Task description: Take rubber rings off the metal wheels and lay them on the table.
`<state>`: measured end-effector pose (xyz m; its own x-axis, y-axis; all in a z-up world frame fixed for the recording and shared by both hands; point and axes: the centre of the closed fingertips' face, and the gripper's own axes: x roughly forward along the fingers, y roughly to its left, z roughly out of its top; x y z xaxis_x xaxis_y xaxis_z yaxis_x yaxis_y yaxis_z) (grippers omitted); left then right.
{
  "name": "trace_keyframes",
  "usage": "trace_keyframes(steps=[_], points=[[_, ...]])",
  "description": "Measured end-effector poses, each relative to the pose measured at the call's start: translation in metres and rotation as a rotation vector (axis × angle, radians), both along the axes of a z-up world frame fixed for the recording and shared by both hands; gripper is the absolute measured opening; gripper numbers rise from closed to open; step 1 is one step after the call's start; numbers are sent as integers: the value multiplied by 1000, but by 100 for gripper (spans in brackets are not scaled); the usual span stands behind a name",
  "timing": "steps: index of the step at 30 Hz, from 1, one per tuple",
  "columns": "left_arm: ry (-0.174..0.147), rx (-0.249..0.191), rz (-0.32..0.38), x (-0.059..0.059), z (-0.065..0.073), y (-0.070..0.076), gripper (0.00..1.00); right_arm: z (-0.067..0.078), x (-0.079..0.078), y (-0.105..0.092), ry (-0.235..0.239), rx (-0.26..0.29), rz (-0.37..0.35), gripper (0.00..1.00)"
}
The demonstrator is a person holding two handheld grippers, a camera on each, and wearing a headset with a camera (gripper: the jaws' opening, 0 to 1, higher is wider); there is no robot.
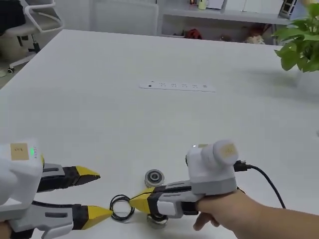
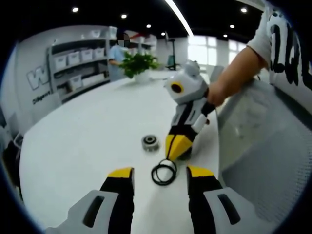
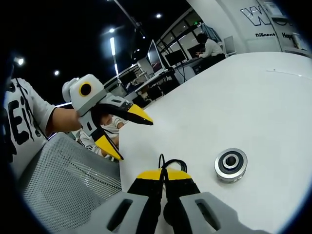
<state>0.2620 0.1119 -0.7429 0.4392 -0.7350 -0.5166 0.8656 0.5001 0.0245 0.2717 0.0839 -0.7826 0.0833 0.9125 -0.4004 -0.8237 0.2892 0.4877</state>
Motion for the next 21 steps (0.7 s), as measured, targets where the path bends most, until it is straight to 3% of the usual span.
trace_keyframes(steps=[21], points=[[11, 5, 14, 0, -3, 5, 43, -9, 11, -2, -41, -36, -27, 0]])
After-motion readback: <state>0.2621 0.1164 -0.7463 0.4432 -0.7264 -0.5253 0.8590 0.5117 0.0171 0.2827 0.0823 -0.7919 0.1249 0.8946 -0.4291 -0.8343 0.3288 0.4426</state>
